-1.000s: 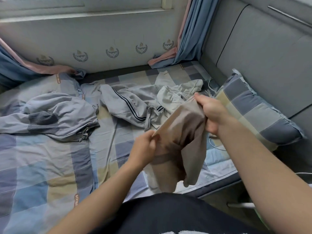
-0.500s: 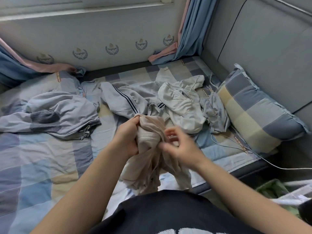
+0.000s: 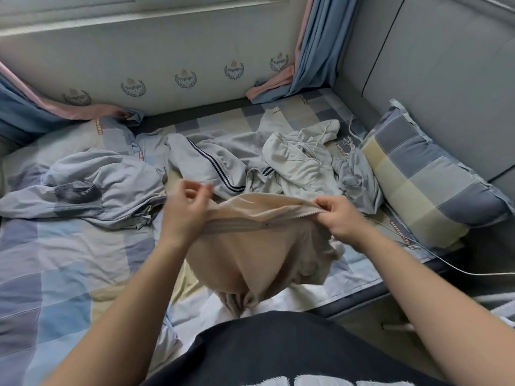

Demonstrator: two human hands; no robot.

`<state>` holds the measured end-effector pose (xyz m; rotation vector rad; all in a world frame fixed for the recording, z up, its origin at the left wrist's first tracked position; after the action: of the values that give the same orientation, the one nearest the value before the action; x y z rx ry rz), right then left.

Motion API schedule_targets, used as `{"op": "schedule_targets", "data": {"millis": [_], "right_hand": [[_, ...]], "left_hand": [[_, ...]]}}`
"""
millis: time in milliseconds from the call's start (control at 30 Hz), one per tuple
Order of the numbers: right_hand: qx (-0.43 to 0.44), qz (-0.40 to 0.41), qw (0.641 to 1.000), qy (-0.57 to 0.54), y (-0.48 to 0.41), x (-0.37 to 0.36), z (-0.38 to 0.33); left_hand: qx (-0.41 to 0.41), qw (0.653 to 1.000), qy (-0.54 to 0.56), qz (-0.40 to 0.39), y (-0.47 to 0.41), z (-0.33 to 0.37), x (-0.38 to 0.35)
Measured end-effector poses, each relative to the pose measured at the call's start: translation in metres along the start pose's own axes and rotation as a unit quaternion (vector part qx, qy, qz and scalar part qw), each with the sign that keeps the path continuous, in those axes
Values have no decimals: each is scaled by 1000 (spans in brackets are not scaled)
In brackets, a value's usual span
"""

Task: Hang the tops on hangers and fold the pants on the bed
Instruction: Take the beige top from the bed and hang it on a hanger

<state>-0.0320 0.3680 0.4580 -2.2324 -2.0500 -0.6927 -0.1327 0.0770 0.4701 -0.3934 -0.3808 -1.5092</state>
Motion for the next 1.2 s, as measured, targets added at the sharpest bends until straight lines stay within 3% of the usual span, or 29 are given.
{"op": "schedule_targets", "data": {"millis": [100, 167, 200, 333, 467, 567, 633, 733, 833, 933, 1000, 1100, 1200], "right_hand": [[55, -71, 996, -17, -2, 4, -41], [102, -93, 990, 24, -6, -1, -67], [112, -88, 989, 35, -10, -4, -74], [58, 10, 994, -90, -20, 2, -67], [-11, 137, 990, -29, -11, 15, -22], [-183, 70, 981, 2, 4, -7, 18], [-304, -12, 952, 13, 18, -25, 34], [-375, -126, 916, -70, 26, -49, 41], [-372, -149, 889, -221, 17, -65, 31], [-295, -35, 922, -246, 3, -64, 24], [-234, 52, 925, -295, -4, -55, 23], [-166, 95, 888, -418, -4, -37, 10], [-117, 56, 856, -500, 1, -19, -5]], "left_hand": [[-133, 970, -13, -203, 29, 25, -35], [-130, 933, 14, -335, 53, 35, -63], [-112, 928, 30, -353, 61, 36, -74], [11, 955, 144, -260, 61, 22, -86], [175, 914, 315, -187, 57, -2, -76], [233, 874, 393, -167, 59, -6, -73], [246, 851, 422, -193, 63, -1, -74], [227, 843, 421, -246, 75, 8, -80], [193, 860, 381, -278, 84, 10, -85], [180, 867, 344, -312, 85, 5, -82], [230, 871, 311, -302, 83, -4, -77], [323, 866, 298, -238, 81, -20, -72], [318, 875, 211, -297, 86, -32, -66]]}}
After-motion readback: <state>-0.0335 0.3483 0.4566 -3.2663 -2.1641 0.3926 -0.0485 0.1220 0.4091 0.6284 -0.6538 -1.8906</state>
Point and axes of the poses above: each hand's wrist, its own y-axis away from the middle knuckle, its own x-axis out of the back of the hand, z = x × y, the point moved 3 cm from there along -y, towards the middle knuckle, and after that the axes turned 2 degrees about y, right-handed, at the moved point
